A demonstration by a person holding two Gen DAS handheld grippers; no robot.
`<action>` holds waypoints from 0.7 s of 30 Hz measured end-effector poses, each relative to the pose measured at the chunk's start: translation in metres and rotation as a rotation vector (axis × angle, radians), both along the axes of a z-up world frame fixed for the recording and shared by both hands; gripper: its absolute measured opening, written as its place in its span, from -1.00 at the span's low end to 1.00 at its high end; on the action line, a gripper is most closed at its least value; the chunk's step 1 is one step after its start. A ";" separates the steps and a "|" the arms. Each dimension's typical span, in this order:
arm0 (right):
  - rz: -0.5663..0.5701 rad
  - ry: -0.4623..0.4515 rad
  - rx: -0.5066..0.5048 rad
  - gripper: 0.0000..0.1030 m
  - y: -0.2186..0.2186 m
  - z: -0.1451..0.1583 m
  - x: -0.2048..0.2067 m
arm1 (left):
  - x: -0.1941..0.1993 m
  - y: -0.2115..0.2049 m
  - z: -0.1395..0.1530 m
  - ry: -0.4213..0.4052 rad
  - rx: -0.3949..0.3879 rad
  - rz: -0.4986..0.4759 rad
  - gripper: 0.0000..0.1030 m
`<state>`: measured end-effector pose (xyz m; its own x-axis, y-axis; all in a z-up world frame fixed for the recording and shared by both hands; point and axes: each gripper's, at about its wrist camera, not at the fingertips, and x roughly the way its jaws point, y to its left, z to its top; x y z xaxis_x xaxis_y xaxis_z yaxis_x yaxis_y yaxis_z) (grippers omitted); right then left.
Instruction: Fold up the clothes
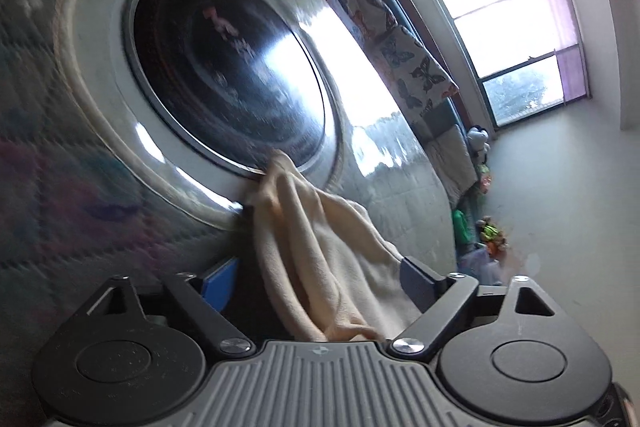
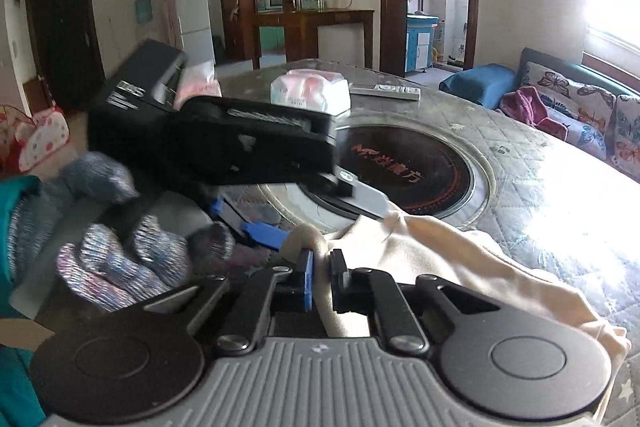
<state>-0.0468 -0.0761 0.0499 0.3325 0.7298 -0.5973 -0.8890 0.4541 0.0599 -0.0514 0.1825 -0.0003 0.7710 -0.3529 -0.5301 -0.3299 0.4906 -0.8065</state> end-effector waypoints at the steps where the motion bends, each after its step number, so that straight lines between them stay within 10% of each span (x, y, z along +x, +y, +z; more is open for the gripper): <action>1: 0.003 -0.002 0.006 -0.85 -0.002 0.001 0.000 | 0.003 0.001 -0.003 0.003 -0.026 0.001 0.43; 8: 0.035 0.026 0.028 -0.85 -0.011 -0.003 0.005 | 0.011 0.007 -0.026 0.036 -0.125 -0.003 -0.66; 21: -0.389 0.048 0.035 -0.41 -0.115 -0.012 0.049 | 0.015 0.004 -0.018 0.015 -0.001 -0.023 -0.70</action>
